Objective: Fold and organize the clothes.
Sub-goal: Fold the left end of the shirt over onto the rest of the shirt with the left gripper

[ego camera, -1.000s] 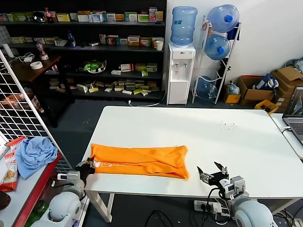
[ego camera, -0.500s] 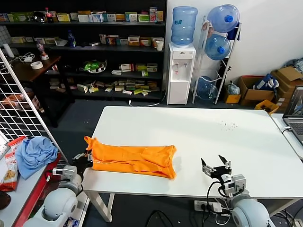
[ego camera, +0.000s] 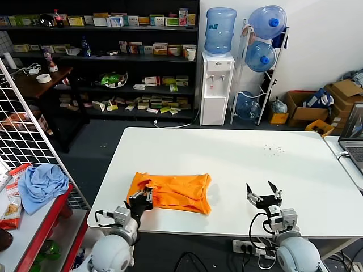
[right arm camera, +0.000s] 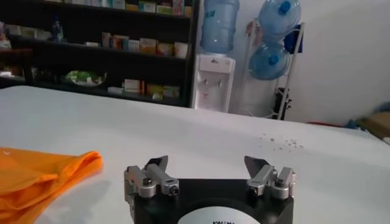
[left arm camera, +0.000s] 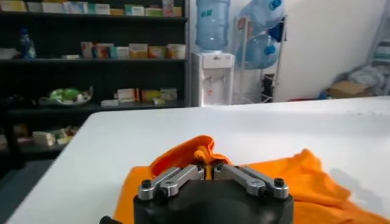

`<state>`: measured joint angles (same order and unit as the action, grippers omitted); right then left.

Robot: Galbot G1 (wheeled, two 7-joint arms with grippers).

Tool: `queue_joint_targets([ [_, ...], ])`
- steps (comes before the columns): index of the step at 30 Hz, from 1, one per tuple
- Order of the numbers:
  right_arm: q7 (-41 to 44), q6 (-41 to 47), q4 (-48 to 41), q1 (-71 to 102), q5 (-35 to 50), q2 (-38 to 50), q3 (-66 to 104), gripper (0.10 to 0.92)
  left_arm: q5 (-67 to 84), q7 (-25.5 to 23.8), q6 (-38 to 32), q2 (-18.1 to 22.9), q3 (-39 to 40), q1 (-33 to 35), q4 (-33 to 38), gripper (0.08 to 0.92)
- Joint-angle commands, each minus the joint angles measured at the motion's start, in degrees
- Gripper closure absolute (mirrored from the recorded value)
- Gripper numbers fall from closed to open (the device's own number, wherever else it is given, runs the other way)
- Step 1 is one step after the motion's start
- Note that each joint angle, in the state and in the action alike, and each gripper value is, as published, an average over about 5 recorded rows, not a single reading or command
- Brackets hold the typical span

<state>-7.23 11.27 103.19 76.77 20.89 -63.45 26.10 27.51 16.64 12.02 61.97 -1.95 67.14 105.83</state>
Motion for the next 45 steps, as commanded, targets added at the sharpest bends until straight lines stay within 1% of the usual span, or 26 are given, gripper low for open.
queue_joint_targets([
  [1, -0.5, -1.4, -0.6, 0.0, -0.3, -0.7, 0.2, 0.203, 0.0, 0.6, 0.3, 7.5, 12.2, -7.3, -3.3, 0.867],
  [7, -0.5, -1.3, -0.7, 0.0, -0.1, -0.9, 0.3, 0.203, -0.5, 0.8, -0.4, 10.9, 15.1, -10.8, -8.3, 0.867],
  [10, -0.5, -1.3, -0.7, 0.0, -0.1, -0.8, 0.3, 0.203, -0.5, 0.9, -0.5, 12.6, 15.6, -12.2, -9.5, 0.867],
  [18, -0.5, -1.1, -0.7, -0.2, 0.2, -0.6, 0.4, 0.203, -1.9, 0.5, -0.3, 14.8, 17.1, -13.8, -12.1, 0.867],
  [21, -0.5, -1.0, -0.6, -0.3, 0.3, -0.5, 0.4, 0.203, -2.6, 0.4, 0.3, 15.1, 17.6, -14.1, -13.2, 0.841],
  [28, -0.4, -0.7, -0.7, -0.8, 0.5, -0.4, 0.1, 0.203, -3.1, 0.4, 2.2, 13.3, 19.8, -13.1, -14.1, 0.655],
  [31, -0.4, -0.5, -0.8, -1.1, 0.5, -0.4, -0.1, 0.203, -3.5, 0.1, 2.0, 12.6, 20.2, -12.2, -14.1, 0.568],
  [34, -0.3, -0.5, -1.0, -1.2, 0.4, -0.5, -0.2, 0.203, -3.2, -0.9, 0.3, 12.0, 19.9, -11.6, -13.2, 0.482],
  [37, -0.4, -0.4, -0.9, -1.3, 0.4, -0.6, -0.3, 0.203, -2.9, -2.0, -2.2, 11.4, 18.7, -11.3, -11.8, 0.395],
  [41, 0.2, -0.2, -0.7, -1.2, 0.3, -0.3, -0.6, 0.203, -2.6, -2.4, -3.8, 10.3, 15.4, -11.0, -9.8, 0.274],
  [45, 4.6, 0.3, -0.2, -0.7, -0.1, 0.5, -1.3, 0.203, -2.3, -3.2, -5.3, 8.0, 11.0, -10.1, -8.2, 0.193],
])
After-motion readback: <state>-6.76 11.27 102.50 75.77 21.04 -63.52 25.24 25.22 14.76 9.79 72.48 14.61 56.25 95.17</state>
